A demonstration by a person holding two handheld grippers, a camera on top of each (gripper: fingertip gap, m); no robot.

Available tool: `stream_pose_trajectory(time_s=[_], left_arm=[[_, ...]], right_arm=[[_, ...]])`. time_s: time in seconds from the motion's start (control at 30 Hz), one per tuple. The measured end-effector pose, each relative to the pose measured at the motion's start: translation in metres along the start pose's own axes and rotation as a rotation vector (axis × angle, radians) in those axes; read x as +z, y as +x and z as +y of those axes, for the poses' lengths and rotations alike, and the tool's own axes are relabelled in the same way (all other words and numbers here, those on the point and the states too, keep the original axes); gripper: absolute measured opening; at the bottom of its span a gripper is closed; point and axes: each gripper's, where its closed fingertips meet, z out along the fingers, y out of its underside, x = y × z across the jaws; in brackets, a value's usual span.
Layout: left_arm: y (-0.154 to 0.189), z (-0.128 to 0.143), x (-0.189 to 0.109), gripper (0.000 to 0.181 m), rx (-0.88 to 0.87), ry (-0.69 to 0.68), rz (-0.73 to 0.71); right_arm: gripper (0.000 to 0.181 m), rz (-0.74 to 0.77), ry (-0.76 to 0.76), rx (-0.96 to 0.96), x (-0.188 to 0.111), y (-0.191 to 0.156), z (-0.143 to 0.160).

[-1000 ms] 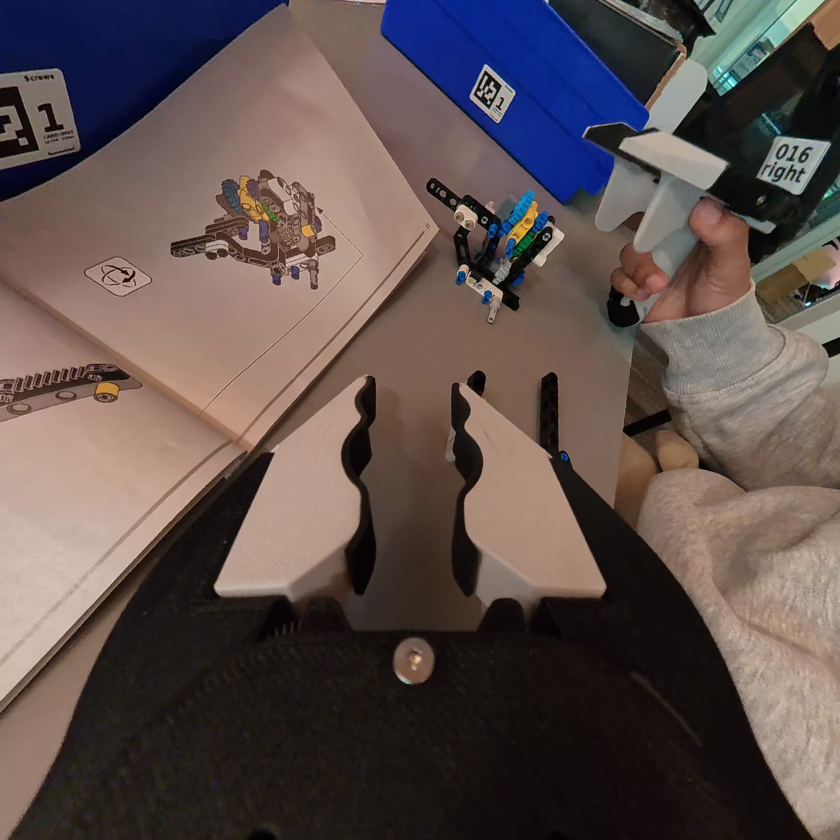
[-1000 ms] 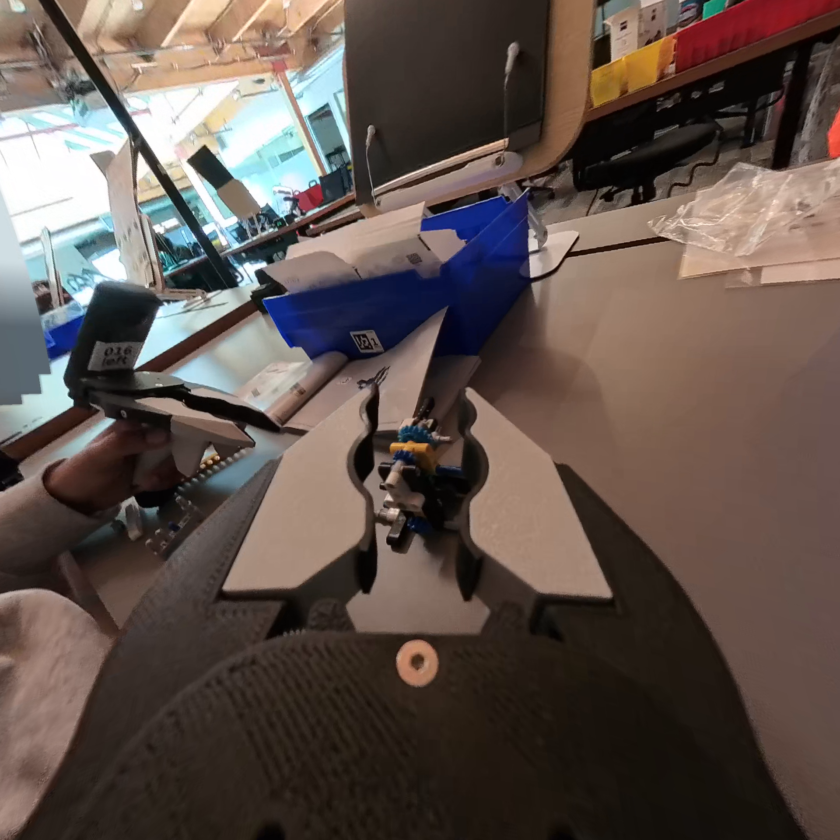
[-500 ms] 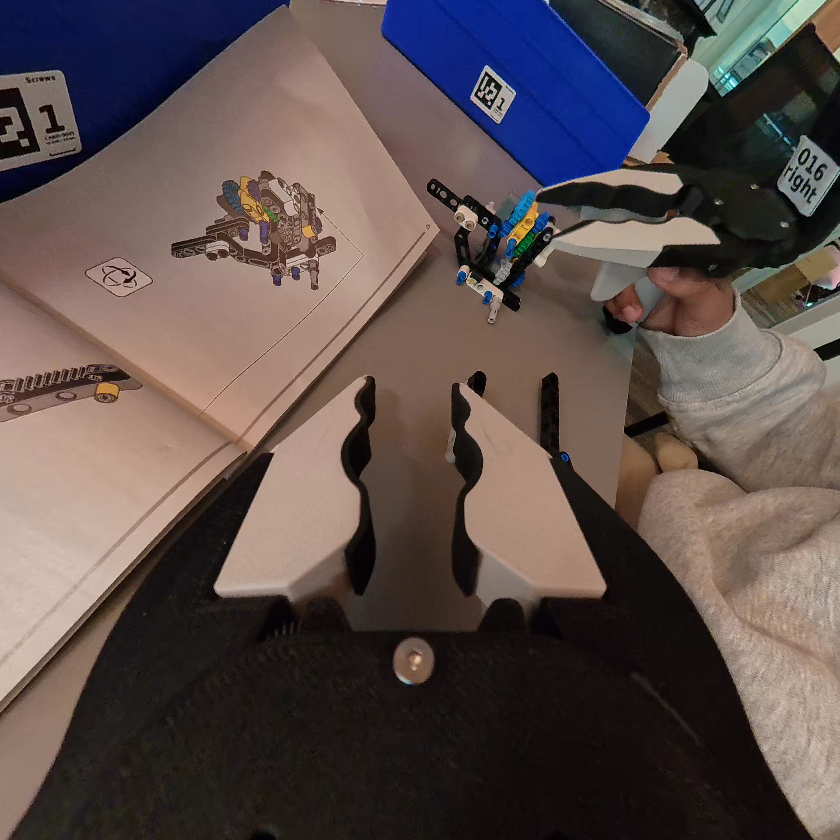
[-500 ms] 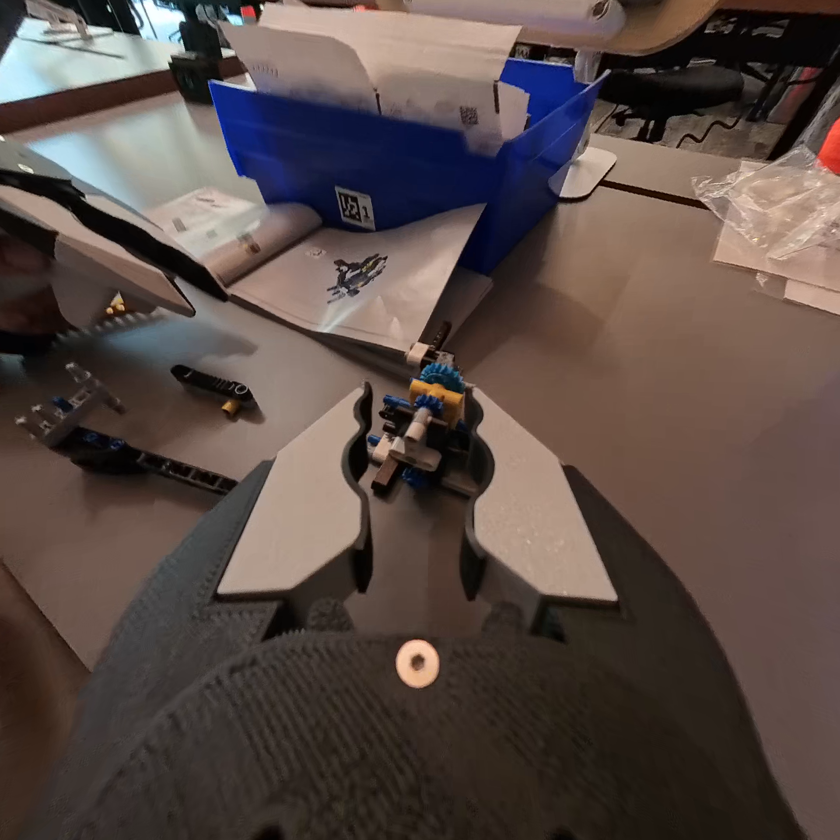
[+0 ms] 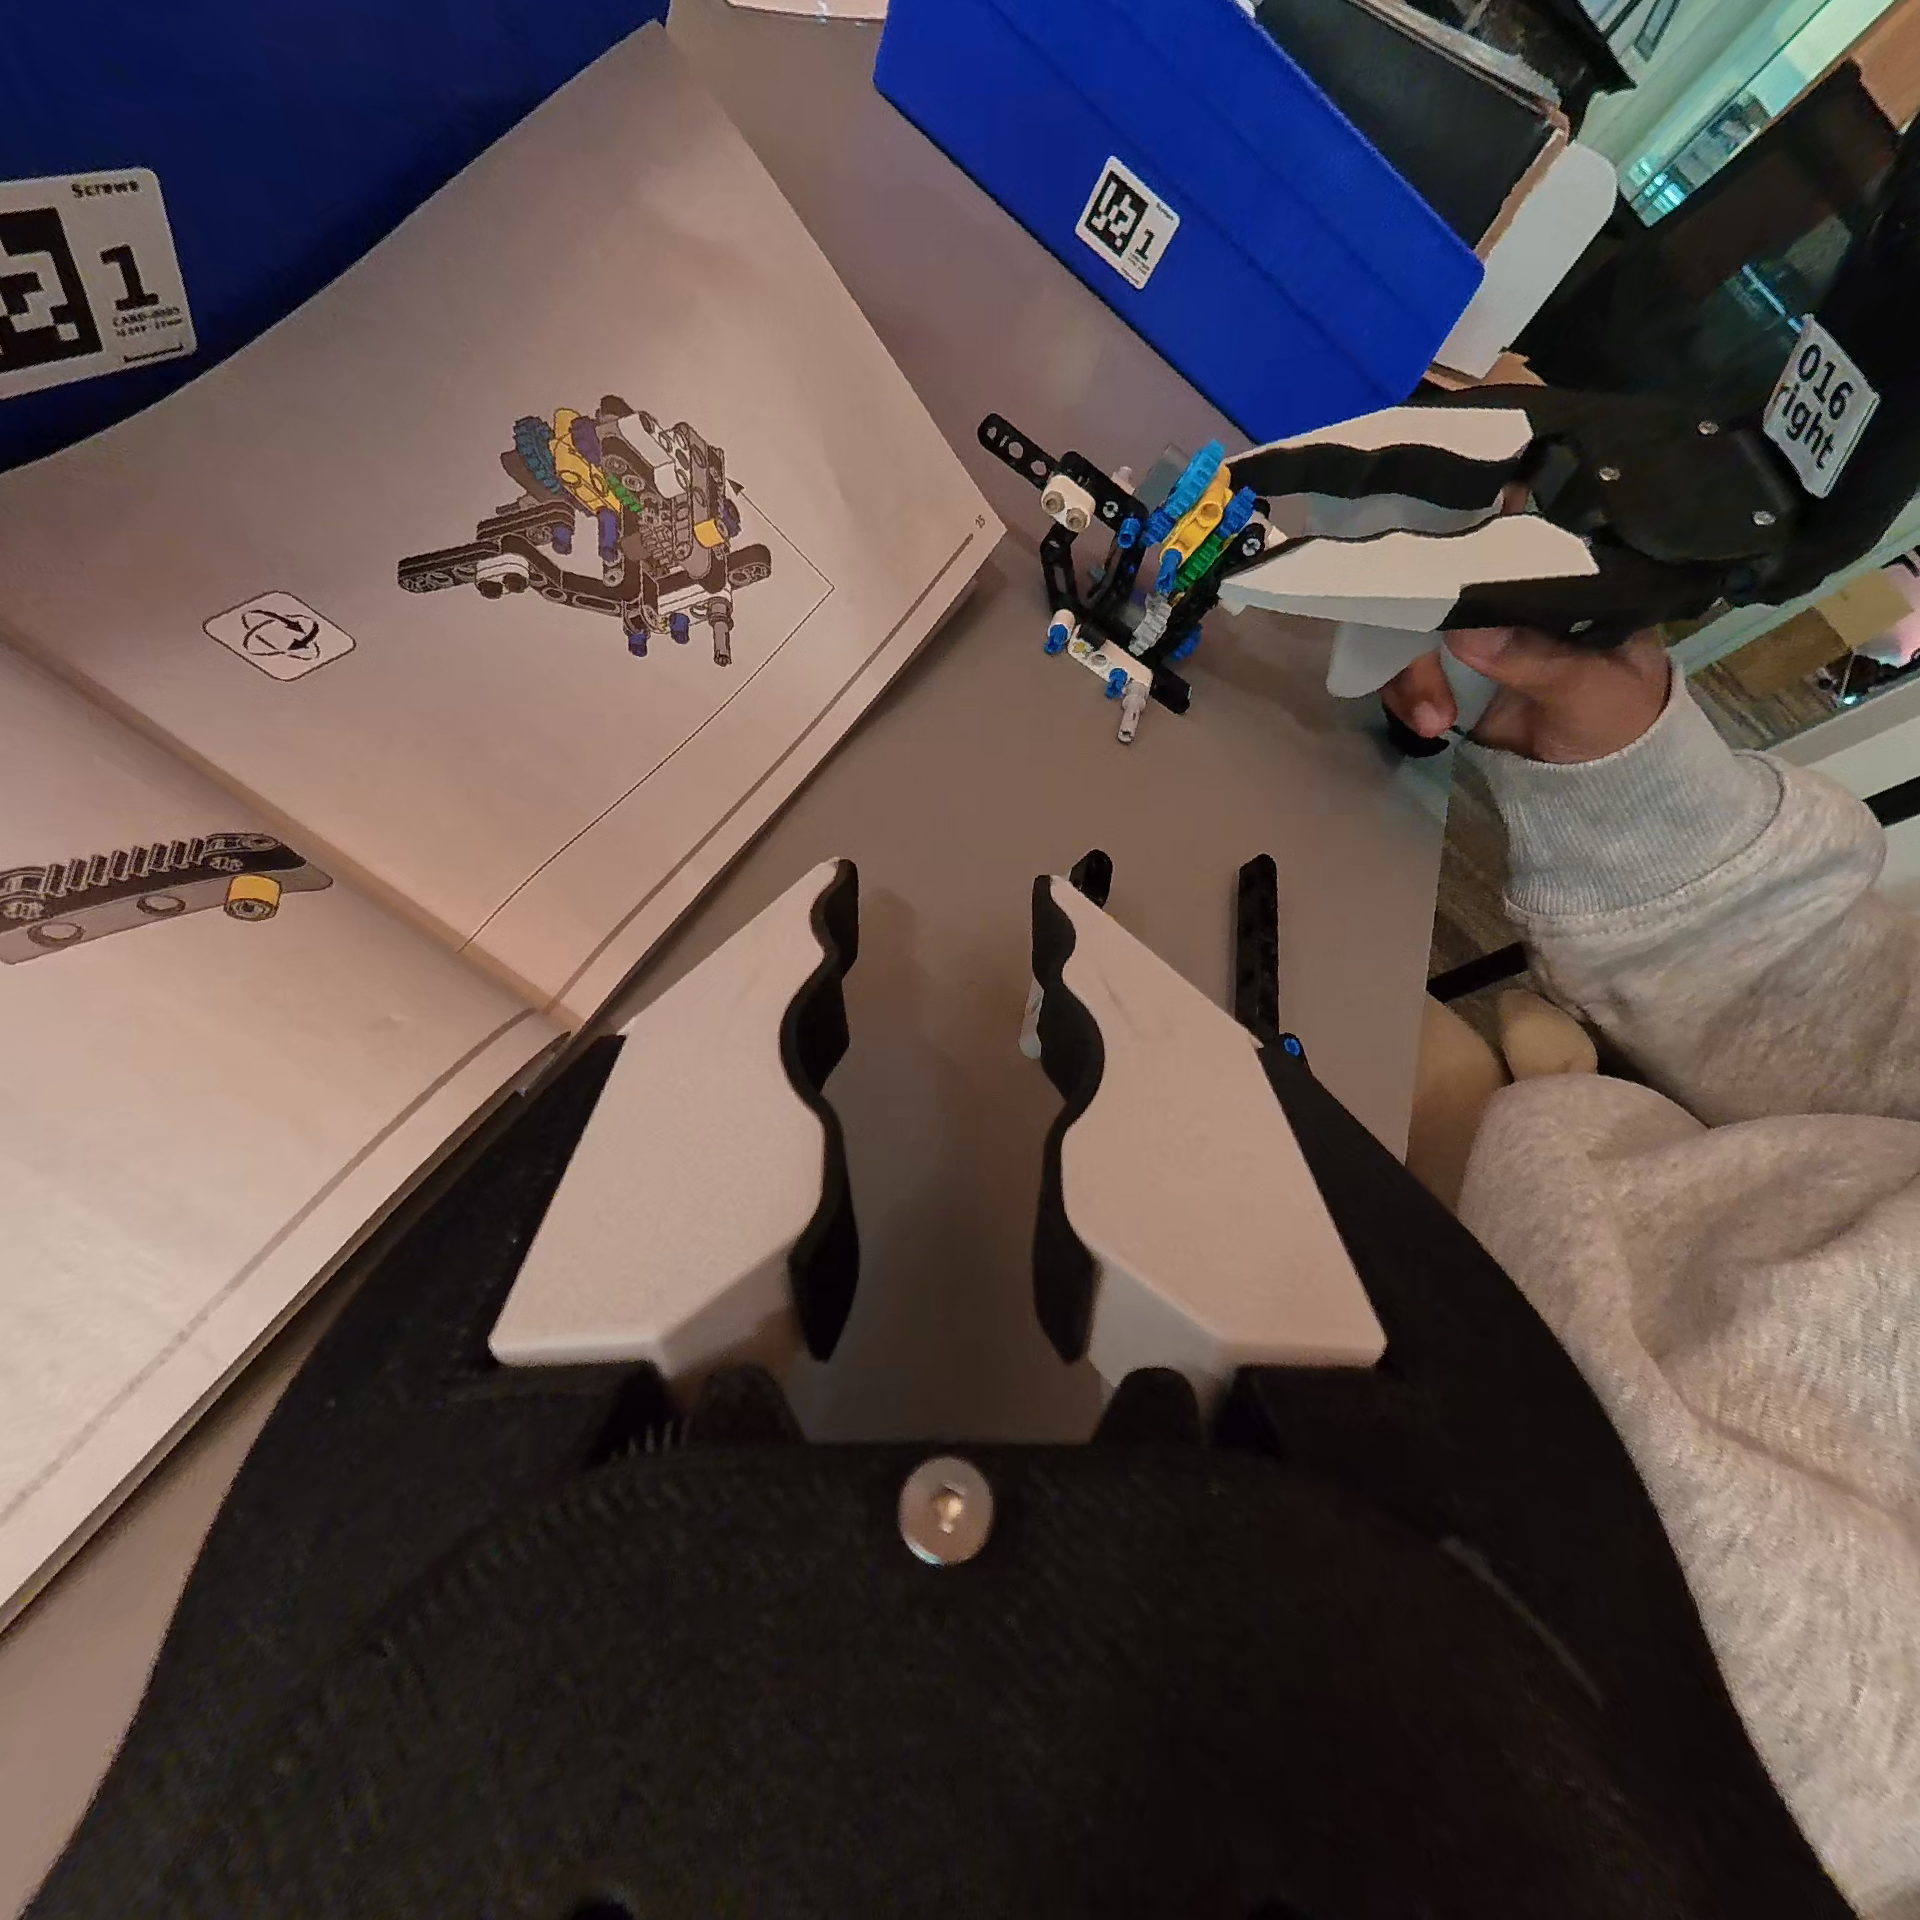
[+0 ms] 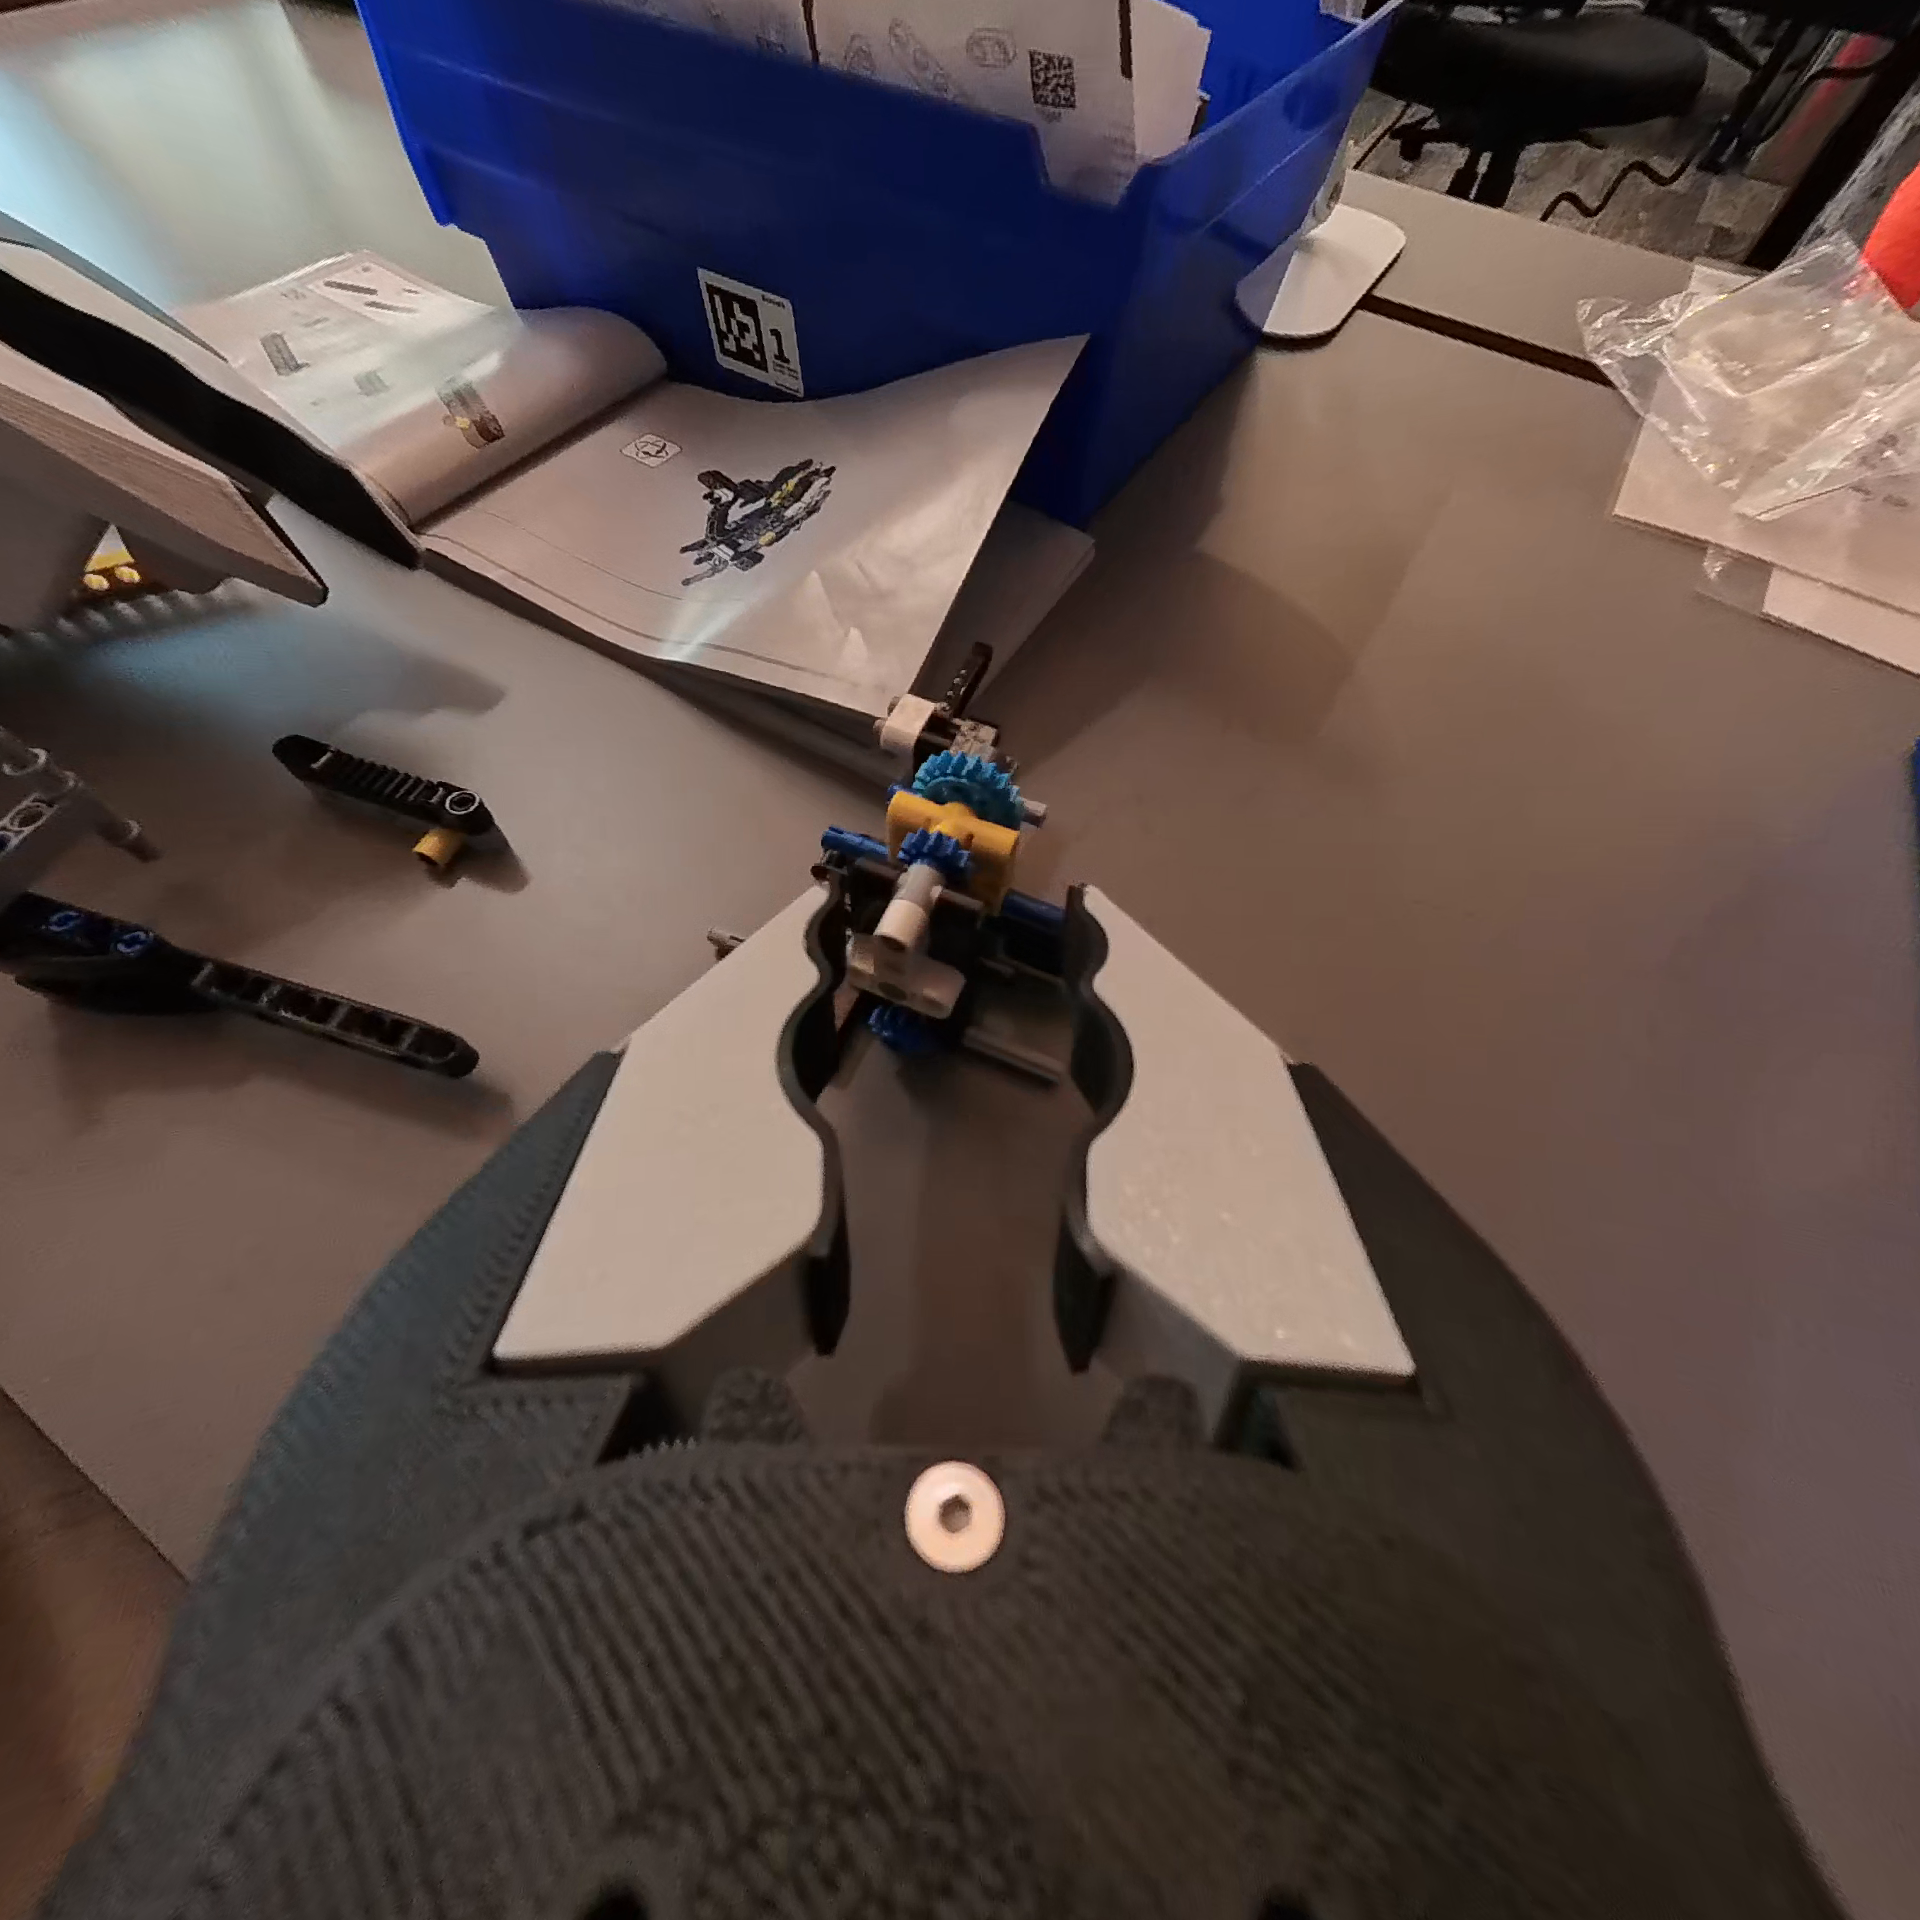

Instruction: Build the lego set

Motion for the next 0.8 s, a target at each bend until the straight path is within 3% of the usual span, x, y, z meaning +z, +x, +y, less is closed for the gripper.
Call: stream_pose_trajectory(time_s=[0.8], left_arm=[[-0.001, -0.001, -0.002, 0.031, -0.006, 0.006, 0.001]], right_arm=[[0.043, 0.045, -0.008, 0.043, -0.011, 0.026, 0.008]])
